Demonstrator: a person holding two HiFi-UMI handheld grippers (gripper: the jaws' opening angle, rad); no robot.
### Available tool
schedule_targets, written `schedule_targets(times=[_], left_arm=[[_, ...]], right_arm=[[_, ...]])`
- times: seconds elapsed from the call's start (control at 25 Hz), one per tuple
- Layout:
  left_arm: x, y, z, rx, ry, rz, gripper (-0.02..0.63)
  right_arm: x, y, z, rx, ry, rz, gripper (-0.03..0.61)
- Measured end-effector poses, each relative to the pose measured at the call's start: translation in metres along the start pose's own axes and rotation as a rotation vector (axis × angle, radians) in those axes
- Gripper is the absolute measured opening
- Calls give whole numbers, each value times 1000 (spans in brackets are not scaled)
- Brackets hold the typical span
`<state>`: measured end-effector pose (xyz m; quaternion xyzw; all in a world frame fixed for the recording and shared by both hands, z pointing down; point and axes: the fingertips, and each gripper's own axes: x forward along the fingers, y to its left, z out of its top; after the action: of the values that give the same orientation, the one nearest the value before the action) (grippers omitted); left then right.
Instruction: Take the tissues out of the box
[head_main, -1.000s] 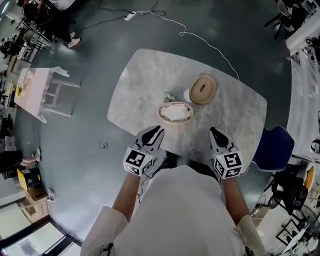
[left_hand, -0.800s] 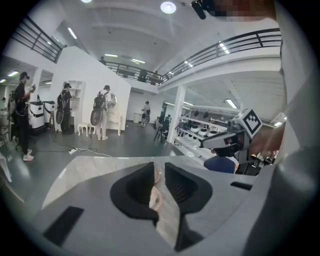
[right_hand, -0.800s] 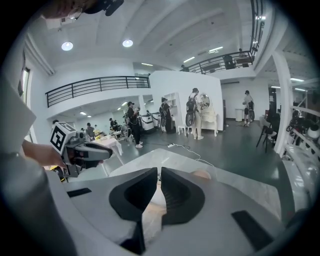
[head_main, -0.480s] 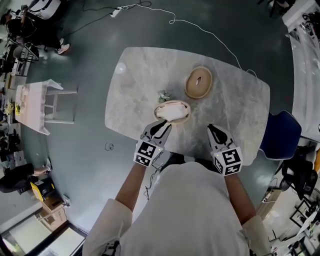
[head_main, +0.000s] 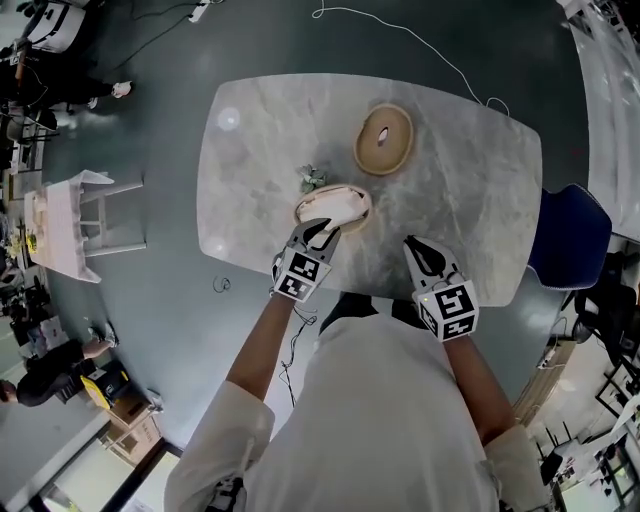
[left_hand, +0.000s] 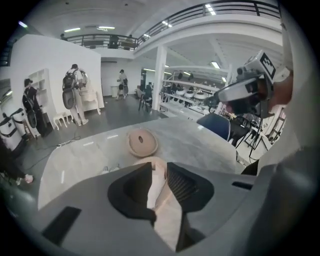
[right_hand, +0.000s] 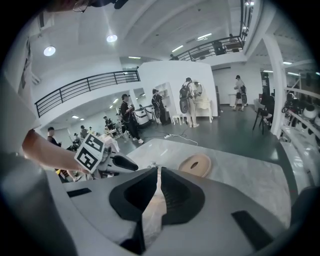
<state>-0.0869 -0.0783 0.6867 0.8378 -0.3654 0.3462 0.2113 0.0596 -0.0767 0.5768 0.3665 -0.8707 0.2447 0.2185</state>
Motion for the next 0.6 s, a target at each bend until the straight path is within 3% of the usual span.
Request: schedule_targets(times=[0.6], left_arm=[[92,25,-85,220,396,-2,147]], right_arm=[[11,6,-22,89,33,5,46]])
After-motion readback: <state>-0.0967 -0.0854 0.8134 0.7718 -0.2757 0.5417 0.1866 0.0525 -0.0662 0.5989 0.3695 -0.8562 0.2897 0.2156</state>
